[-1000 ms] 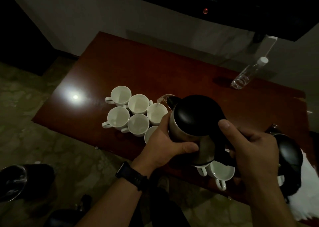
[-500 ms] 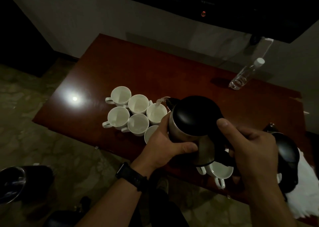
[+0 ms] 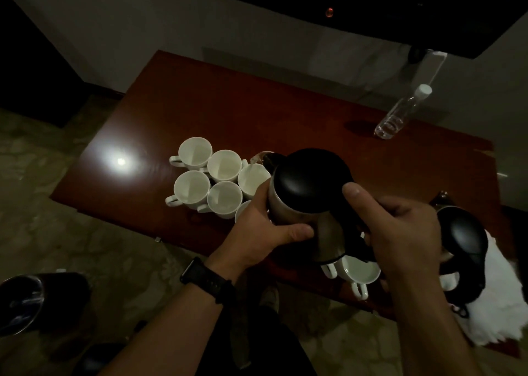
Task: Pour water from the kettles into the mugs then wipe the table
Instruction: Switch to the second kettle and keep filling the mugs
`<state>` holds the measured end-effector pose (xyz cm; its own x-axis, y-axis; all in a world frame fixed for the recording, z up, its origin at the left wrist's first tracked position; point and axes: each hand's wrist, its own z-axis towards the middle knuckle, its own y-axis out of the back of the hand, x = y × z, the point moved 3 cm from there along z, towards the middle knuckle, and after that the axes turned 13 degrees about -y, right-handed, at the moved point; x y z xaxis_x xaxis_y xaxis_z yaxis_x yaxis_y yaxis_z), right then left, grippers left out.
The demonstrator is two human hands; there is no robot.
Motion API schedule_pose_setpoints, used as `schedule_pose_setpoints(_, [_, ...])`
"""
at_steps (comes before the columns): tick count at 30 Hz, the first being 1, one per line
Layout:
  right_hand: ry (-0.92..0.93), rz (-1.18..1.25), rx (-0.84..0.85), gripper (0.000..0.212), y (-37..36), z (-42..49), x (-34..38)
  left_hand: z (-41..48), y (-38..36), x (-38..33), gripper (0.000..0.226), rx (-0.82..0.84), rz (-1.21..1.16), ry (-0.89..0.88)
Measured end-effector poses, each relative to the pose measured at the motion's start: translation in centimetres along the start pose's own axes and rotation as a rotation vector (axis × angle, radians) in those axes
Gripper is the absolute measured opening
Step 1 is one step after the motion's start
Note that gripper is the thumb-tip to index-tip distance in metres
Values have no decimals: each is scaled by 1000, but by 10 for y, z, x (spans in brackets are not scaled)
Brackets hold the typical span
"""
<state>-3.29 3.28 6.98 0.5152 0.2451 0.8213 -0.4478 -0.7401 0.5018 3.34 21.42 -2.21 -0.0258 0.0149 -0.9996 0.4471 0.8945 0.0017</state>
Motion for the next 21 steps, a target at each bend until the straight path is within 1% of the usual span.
schedule_pose_setpoints(3, [0, 14, 4, 90, 0, -1, 1, 1, 1, 1, 88, 9, 11, -5])
schedule_pose_setpoints(5, [5, 22, 3, 82, 1, 0, 2, 1, 1, 3, 89, 1, 15, -9])
schedule_pose_setpoints(7, [11, 15, 0, 77, 2, 1, 1, 2, 0, 5, 90, -3, 7, -9])
schedule_pose_setpoints(11, [22, 6, 11, 79, 3, 2, 0, 3, -3, 3, 89, -2, -1, -22])
schedule_pose_setpoints(14, [7, 29, 12, 78, 5, 3, -2, 3, -4, 1, 96, 4, -14, -11])
schedule_pose_setpoints(21, [3, 29, 16, 75, 6, 6, -3, 5, -5, 4, 99, 16, -22, 11])
